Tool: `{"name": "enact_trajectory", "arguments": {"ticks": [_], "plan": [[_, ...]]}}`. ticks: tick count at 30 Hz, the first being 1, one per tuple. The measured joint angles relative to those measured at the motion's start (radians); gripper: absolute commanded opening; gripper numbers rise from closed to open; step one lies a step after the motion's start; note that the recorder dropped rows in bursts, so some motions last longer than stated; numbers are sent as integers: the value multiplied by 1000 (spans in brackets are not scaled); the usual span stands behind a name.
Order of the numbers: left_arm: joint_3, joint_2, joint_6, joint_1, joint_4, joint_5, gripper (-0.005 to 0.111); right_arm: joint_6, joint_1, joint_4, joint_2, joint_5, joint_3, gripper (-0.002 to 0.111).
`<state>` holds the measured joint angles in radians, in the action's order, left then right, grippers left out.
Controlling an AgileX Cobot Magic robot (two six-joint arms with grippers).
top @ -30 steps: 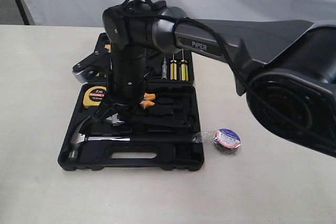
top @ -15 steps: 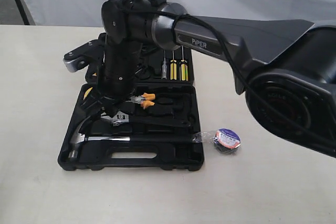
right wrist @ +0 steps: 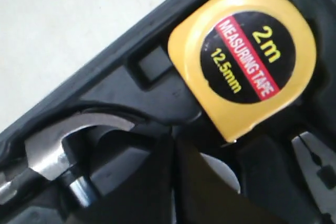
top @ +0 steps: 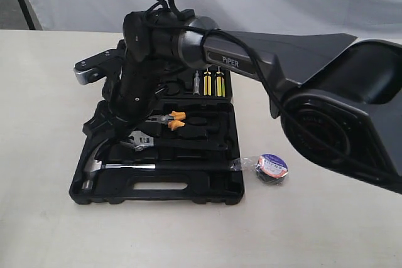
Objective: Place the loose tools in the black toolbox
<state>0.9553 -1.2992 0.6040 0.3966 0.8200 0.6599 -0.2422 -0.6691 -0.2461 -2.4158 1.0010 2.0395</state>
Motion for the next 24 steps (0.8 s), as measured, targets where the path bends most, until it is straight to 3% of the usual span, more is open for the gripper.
{"name": "enact_trajectory", "arguments": {"ticks": [13,24], "plan": [[0,0,0,0,0,0,1,27,0,72,35,12,-1,0],[0,0,0,0,0,0,1,37,0,67,35,126,-1,0]]}}
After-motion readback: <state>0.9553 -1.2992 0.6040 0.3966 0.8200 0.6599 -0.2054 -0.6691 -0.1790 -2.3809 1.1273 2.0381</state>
